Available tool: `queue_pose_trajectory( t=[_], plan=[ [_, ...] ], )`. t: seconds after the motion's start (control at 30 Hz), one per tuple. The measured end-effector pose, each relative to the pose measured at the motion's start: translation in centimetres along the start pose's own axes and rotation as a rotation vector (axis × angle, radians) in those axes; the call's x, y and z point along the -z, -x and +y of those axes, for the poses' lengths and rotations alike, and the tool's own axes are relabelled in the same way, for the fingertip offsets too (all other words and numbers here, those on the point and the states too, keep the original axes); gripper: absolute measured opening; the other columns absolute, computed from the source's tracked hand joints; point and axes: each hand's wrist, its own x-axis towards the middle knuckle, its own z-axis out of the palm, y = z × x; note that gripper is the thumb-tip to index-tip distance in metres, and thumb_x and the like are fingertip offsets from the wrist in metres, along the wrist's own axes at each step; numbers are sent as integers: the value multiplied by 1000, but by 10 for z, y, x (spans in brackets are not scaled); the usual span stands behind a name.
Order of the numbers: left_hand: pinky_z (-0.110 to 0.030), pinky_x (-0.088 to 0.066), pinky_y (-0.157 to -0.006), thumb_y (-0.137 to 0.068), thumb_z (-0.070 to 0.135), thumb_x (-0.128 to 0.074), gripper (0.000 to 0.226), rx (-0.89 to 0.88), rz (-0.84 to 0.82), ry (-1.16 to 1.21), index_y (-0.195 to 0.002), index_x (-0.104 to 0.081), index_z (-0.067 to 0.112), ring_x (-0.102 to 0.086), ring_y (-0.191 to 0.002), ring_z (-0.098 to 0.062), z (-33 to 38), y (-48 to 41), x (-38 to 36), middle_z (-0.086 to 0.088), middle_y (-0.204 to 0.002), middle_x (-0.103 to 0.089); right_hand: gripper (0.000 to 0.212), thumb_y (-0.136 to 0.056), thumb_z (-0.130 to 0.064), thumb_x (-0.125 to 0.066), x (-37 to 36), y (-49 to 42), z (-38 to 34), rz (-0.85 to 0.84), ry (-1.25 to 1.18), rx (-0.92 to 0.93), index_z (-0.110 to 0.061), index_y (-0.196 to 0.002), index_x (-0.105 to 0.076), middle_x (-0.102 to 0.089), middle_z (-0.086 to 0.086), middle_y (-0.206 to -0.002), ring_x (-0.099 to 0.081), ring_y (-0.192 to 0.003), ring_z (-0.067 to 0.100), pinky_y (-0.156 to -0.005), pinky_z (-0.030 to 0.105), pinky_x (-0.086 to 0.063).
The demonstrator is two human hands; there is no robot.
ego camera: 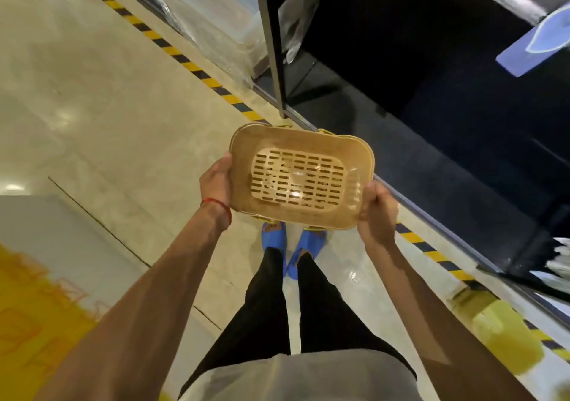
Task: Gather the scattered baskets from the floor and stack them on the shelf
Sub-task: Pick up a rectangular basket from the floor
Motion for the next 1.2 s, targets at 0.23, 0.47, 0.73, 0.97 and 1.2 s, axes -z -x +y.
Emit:
queue_pose_trajectory(
  t=[0.23,0.47,0.73,0.97,1.2],
  plan=[
    [-47,-50,-101,-91,32,-67,29,72,18,-84,-110,-74,11,-63,-114,-29,-25,-67,-10,-6,-110,-72,20,-101,-30,-54,-20,-49,43,35,116,-185,-21,-87,-64,-67,3,-83,-64,-81,25,-83,46,-56],
    [-40,-52,-96,-94,22,-65,29,65,17,-237,-118,-70,5,-64,-102,-25,-55,-98,-13,-9,-111,-71,25,-100,-35,-57,-33,-72,82,60,304,-189,-45,-80,-69,-72,-4,-87,-67,-86,23,-89,44,-57],
    [-28,-55,-83,-87,13,-73,24,32,149,-345,-110,-75,5,-67,-85,-18,-57,-116,-24,-7,-101,-74,12,-103,-21,-54,-33,-83,91,57,450,-97,-19,-94,-61,-62,4,-85,-59,-68,8,-61,3,-40],
    [-41,-57,-91,-86,14,-74,24,40,127,-385,-108,-75,4,-69,-88,-23,-62,-118,-17,-8,-97,-74,18,-96,-8,-66,-25,-77,99,83,348,32,-24,-89,-68,-67,-21,-74,-63,-70,1,-74,13,-50],
    [-36,-47,-99,-93,25,-63,43,-207,15,-820,-133,-58,10,-61,-115,-27,-53,-86,-20,-9,-130,-62,17,-101,-22,-62,-13,-65,87,-41,608,-26,-12,-112,-70,-72,4,-109,-66,-101,22,-87,33,-54]
  ],
)
